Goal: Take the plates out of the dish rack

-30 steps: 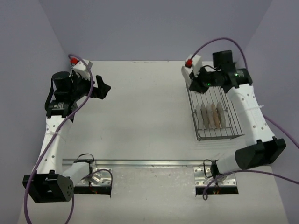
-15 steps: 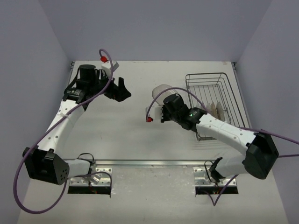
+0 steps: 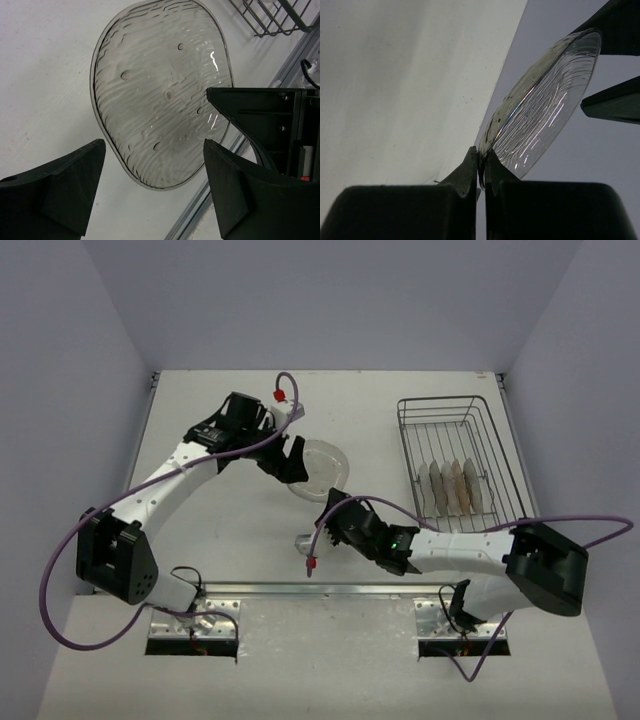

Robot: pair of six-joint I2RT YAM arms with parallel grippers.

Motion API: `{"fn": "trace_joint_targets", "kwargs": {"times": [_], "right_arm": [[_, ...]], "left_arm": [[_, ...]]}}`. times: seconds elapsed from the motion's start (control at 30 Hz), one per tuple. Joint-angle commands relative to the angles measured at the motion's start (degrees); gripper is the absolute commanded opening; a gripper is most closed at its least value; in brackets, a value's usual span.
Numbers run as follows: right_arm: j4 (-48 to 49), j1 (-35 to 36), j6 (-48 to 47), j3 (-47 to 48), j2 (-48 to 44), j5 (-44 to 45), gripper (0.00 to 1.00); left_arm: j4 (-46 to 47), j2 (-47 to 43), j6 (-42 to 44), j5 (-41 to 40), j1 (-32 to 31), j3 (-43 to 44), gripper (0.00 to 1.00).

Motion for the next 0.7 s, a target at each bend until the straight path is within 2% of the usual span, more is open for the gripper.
{"fn": "trace_joint_targets", "kwargs": {"times": [0.0,0.13,0.3,0.37,0.43,0.47,0.5,0.57,0.67], "right_arm": [[10.2,1.7,-4.9,-1.3,-0.1,1.8,0.00],[10.6,2.5,-5.2,-1.8,-0.1,2.2,0.00],[11.2,2.7,-5.5,-1.8,-0.2,3.1,0.00],[10.4,2.7,-5.0,-1.8,-0.5,3.8,0.03],[6.3,2.7,-2.6,-1.1,-0.9,4.5,0.25],[4.1,2.7,-0.8,0.4,-1.0,4.8,0.50],[1.9,2.7,1.4,1.5,-1.3,5.1,0.63],[-4.2,1.7,7.8,4.7,-2.2,5.6,0.78],[-14.6,-3.5,18.8,10.5,-4.1,3.8,0.88]], "left_arm": [[1.1,0.0,0.8,-1.6,-1.1,2.0,0.73],[2.0,0.1,0.3,-6.8,-1.1,1.5,0.59],[2.5,0.6,0.0,-7.2,-1.1,1.2,0.30],[2.8,0.8,-0.2,-7.5,-1.1,1.2,0.12],[3.3,0.6,-0.8,-7.5,-0.9,1.0,0.01],[4.0,0.5,-1.7,-7.3,-0.5,0.8,0.00],[4.5,0.3,-2.3,-6.7,1.1,0.7,0.00],[5.1,0.3,-3.5,-3.9,3.8,0.5,0.00],[6.4,1.8,-6.5,-1.0,12.1,1.7,0.00]]}}
